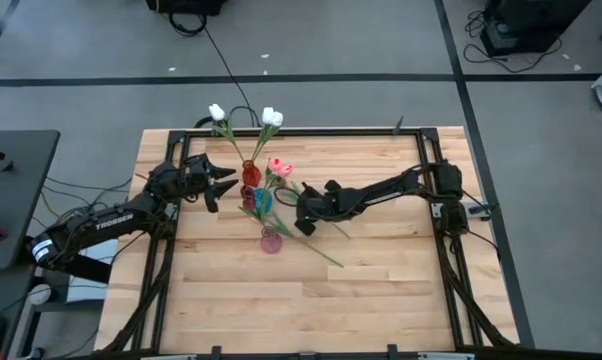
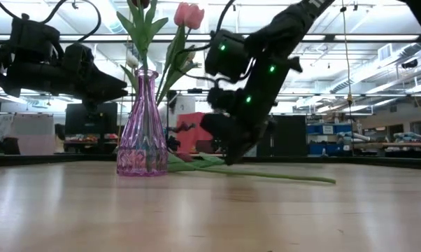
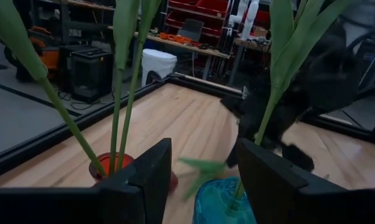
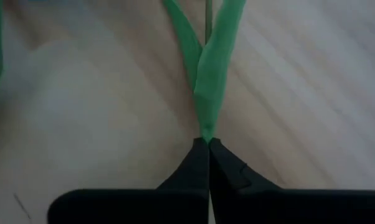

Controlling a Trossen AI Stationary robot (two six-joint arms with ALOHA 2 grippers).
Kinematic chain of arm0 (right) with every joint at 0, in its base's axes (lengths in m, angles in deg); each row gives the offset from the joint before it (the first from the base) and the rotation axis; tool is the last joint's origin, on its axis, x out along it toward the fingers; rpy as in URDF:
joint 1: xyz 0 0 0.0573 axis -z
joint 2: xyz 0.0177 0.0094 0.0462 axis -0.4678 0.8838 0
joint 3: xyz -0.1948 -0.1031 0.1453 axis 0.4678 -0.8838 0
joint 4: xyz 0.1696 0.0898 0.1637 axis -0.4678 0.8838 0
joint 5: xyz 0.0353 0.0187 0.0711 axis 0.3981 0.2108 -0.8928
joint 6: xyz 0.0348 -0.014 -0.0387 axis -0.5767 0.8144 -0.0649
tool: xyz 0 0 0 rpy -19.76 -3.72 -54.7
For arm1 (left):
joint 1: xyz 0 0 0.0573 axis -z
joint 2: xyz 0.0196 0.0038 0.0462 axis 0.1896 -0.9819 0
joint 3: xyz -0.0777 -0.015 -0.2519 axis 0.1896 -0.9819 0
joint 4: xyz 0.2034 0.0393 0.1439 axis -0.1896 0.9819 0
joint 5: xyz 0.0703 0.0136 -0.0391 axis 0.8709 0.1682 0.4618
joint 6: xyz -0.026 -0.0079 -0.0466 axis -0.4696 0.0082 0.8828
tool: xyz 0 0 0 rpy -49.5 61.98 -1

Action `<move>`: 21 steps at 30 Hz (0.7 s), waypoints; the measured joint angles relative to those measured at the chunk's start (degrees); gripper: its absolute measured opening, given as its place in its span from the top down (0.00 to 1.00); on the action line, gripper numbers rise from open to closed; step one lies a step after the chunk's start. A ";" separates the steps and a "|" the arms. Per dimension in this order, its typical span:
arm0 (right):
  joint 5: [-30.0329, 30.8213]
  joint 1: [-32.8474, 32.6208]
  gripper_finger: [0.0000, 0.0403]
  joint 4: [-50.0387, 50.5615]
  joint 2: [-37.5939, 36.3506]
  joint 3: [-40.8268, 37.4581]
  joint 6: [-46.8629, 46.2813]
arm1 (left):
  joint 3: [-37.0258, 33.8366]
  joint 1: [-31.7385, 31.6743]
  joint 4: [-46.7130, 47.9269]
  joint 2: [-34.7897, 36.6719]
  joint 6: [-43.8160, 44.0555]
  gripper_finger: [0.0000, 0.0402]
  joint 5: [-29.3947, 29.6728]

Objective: Sort flowers into vase by color
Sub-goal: Put the red flower into the purple vase

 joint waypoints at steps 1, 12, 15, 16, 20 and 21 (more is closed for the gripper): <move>0.48 0.02 0.99 1.54 -1.02 0.00 -0.41 | 0.00 0.00 0.13 0.00 0.01 0.53 0.00; 10.64 -4.35 0.99 12.82 -11.55 0.04 -3.92 | 0.01 0.00 -2.53 0.08 1.95 0.53 -1.59; 14.17 -6.04 0.99 14.19 -14.47 0.04 -3.97 | 0.32 0.47 -2.33 0.48 2.02 0.53 -1.74; 15.12 -6.59 0.99 14.80 -15.41 0.06 -4.29 | 0.59 0.93 -2.37 0.48 1.94 0.53 -1.30; 18.05 -8.47 0.99 17.43 -18.62 0.07 -5.65 | 1.53 3.31 -2.19 0.49 1.19 0.53 1.52; 18.57 -8.80 0.99 17.76 -19.38 0.07 -5.70 | 1.93 3.96 -1.52 0.46 0.64 0.53 2.52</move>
